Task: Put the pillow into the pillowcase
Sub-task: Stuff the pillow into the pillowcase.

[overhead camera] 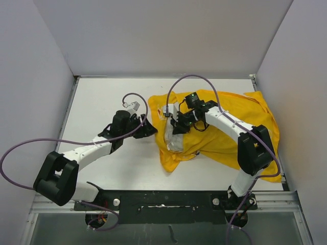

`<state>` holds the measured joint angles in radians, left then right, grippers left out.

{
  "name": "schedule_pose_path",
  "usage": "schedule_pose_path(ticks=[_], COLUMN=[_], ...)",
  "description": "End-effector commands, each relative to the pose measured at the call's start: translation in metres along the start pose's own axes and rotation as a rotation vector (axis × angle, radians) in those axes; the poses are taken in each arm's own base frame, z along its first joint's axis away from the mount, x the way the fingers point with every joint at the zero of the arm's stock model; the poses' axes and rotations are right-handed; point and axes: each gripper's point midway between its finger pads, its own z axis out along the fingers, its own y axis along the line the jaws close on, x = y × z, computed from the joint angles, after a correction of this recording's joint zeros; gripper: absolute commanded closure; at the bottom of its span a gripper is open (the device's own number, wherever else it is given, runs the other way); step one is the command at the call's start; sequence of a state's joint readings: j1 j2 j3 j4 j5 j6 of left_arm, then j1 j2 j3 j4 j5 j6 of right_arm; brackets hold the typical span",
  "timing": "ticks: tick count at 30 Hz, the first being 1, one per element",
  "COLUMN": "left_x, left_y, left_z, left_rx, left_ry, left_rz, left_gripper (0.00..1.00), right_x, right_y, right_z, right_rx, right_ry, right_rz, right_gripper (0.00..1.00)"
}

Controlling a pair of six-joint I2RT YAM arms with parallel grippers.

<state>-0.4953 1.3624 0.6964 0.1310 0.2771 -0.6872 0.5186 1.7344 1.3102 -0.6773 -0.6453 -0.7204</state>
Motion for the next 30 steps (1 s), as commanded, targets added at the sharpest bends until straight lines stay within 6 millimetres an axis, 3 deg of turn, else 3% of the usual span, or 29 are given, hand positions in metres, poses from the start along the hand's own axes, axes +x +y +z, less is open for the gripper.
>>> schedule_pose_path(ticks=[1, 5, 8, 12, 15, 17, 24, 25, 30], left_x=[-0.035, -0.029, -0.029, -0.034, -0.038, -0.04, -0.031, -0.03, -0.04], left_y=[-0.048, -0.072, -0.08, -0.06, -0.042, -0.043, -0.058, -0.063, -0.1], left_z=[0.005, 0.01, 0.015, 0.03, 0.044, 0.05, 0.061, 0.058, 0.024], left_rx=[0.179, 0.242, 0.196, 0.02, -0.069, -0.065, 0.027, 0.055, 0.207], left_ry=[-0.081, -0.066, -0.086, -0.133, -0.149, -0.143, -0.083, -0.082, -0.13], left_rz=[-0.003, 0.015, 0.058, 0.121, 0.125, 0.131, 0.158, 0.165, 0.196], left_gripper=[0.46, 0.41, 0.39, 0.37, 0.42, 0.46, 0.96, 1.0, 1.0], right_x=[-0.002, -0.001, 0.0, 0.001, 0.001, 0.001, 0.009, 0.011, 0.016], right_y=[-0.008, -0.007, -0.008, -0.01, -0.011, -0.013, -0.024, -0.026, -0.031], right_z=[-0.015, -0.014, -0.015, -0.018, -0.021, -0.023, -0.03, -0.031, -0.032], right_rx=[0.035, 0.024, 0.021, 0.022, 0.024, 0.032, 0.076, 0.085, 0.102], right_ry=[-0.067, -0.08, -0.088, -0.101, -0.112, -0.117, -0.126, -0.124, -0.119], right_rz=[0.041, 0.06, 0.076, 0.092, 0.101, 0.108, 0.152, 0.16, 0.178], right_gripper=[0.96, 0.96, 0.96, 0.96, 0.96, 0.96, 0.96, 0.96, 0.96])
